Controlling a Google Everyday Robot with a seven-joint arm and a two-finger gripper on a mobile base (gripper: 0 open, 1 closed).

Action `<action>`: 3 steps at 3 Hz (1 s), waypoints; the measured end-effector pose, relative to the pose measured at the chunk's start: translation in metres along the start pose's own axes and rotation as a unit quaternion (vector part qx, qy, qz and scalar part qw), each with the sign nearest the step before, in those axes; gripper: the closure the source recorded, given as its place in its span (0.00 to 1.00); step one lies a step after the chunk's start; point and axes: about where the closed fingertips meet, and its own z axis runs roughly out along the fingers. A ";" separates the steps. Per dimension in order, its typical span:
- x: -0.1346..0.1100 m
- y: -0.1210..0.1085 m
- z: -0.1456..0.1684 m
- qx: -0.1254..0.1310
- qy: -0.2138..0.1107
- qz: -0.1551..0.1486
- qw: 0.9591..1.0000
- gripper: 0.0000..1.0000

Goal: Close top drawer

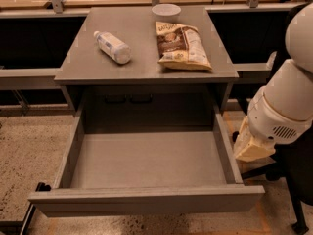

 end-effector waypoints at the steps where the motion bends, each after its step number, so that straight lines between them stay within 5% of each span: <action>1: -0.002 0.005 0.008 -0.001 0.018 -0.004 1.000 1.00; 3: 0.043 0.044 0.071 -0.070 0.073 0.039 0.994 1.00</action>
Offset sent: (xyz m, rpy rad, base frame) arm -0.0518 -0.0169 -0.0889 -0.1184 0.1899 -0.0355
